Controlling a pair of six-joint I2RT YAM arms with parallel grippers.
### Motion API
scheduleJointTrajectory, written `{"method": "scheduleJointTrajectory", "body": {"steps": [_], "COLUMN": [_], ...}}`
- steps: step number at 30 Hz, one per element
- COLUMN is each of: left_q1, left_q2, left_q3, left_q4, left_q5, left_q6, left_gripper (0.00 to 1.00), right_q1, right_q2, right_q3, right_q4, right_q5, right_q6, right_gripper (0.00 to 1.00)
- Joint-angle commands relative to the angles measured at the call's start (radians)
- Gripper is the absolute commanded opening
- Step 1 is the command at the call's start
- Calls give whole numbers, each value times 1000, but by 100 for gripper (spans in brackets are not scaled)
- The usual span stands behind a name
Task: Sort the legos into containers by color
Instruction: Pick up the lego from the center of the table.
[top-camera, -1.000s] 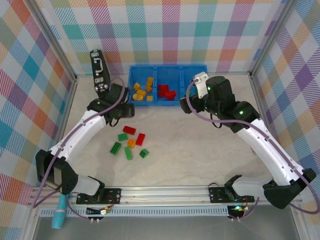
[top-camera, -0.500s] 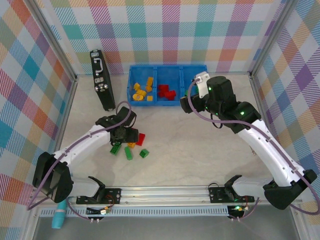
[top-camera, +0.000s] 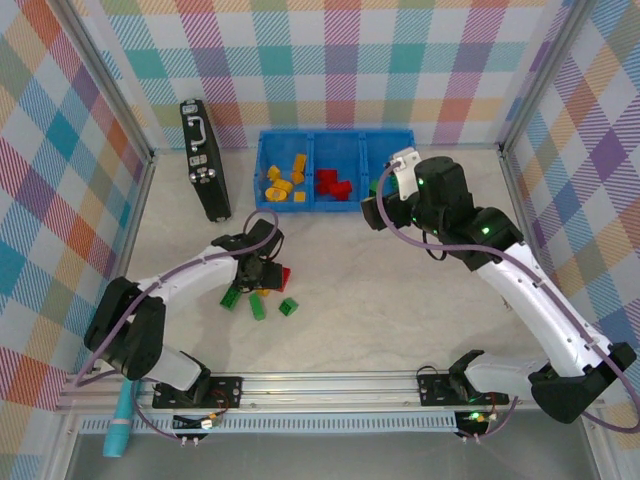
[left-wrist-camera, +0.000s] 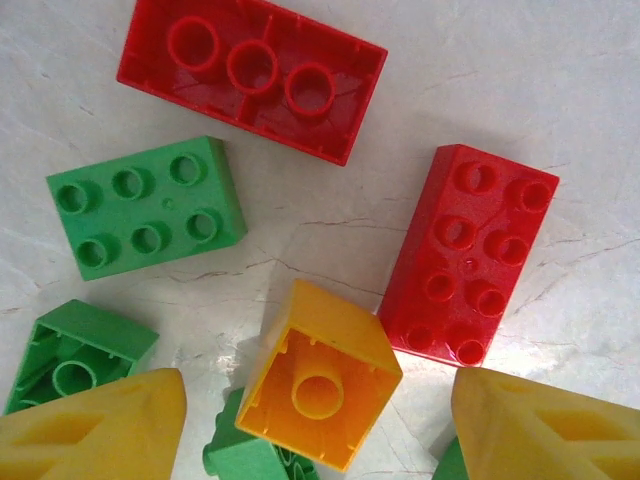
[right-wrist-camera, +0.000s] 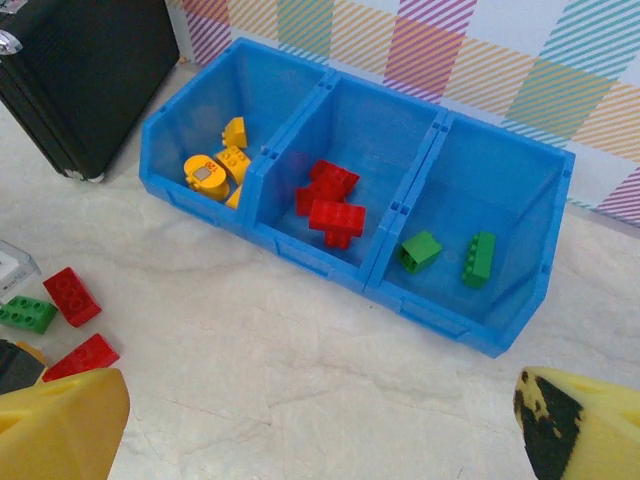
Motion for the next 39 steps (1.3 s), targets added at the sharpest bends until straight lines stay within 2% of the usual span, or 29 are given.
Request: {"method": "scheduleJointTrajectory", "body": {"steps": [1,10,18,28,34,39], "left_q1": [-13,-14,-14,-14,-14,-14], "left_q2": [31,78,94,37,15,57], "left_q3": [-16,-32,-35,10,156,337], "left_q4": [23,40,48,-32,-81,-42], "left_q5": [15,5,8,-27,-57,-84], "left_q6": [-5,-8,-5,9,54,130], "left_gripper": [69,57,38,31,30,30], "right_q1": [1,1,1,1,1,1], "right_q2": [-20,-19,-17,-19,-20,-20], "right_q3": [-9,-15,-23,-36,-43,-44], "right_q4": [31,41,42,51,54,54], "right_q5": [14,23,17,21,26,29], "right_q6": [-8,-11,-13,-14,-18,-21], "right_gripper": [99,99,99,99,99,99]}}
